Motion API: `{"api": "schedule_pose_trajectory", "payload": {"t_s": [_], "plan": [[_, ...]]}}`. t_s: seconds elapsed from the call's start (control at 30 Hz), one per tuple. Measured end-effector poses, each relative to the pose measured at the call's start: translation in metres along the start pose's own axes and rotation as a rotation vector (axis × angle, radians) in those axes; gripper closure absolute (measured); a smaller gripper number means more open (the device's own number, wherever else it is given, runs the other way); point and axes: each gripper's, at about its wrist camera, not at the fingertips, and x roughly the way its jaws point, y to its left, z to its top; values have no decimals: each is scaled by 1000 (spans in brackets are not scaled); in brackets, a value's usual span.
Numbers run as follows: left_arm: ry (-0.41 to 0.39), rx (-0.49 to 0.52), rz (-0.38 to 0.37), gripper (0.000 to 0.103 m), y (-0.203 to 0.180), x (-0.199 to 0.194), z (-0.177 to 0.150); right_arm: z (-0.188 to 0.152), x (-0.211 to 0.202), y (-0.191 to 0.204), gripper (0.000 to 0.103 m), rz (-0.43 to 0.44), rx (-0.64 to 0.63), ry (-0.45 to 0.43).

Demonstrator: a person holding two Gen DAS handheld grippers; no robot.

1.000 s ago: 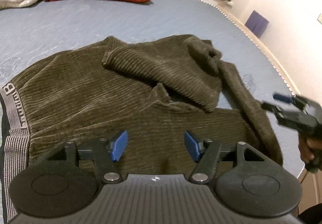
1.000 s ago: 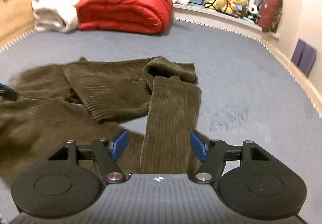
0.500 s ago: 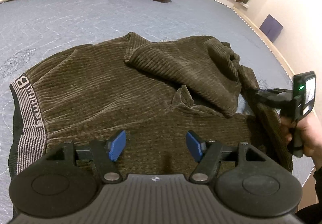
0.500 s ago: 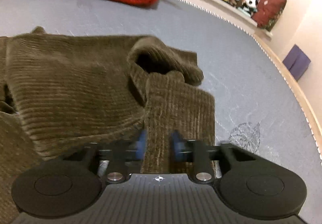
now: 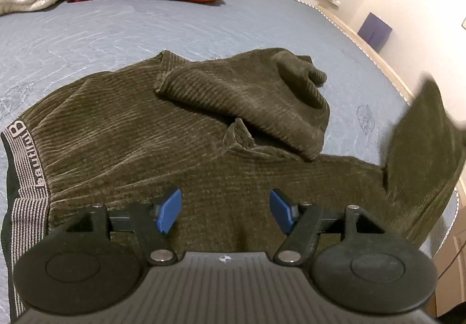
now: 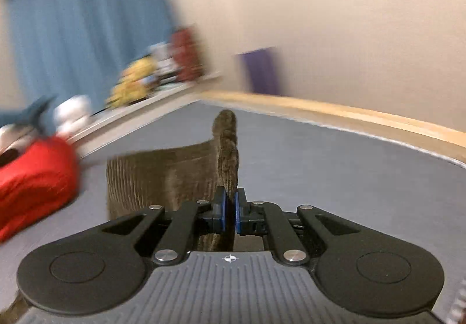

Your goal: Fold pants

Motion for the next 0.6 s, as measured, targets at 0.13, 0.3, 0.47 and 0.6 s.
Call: {"api": "schedule_pose_trajectory", "payload": {"t_s": [0.13, 0.3, 0.47, 0.6], "plan": [[10, -2, 6, 31, -4, 5, -2, -34, 13, -101, 97, -254, 217, 204], [11, -9, 6, 31, -14, 7, -3, -74, 31, -171, 97, -335, 416, 395], [4, -2, 1, 28, -23, 6, -4, -58, 24, -155, 96, -306, 363, 315], [11, 0, 15, 26, -22, 10, -7, -43, -4, -151, 92, -453, 320, 149]]}}
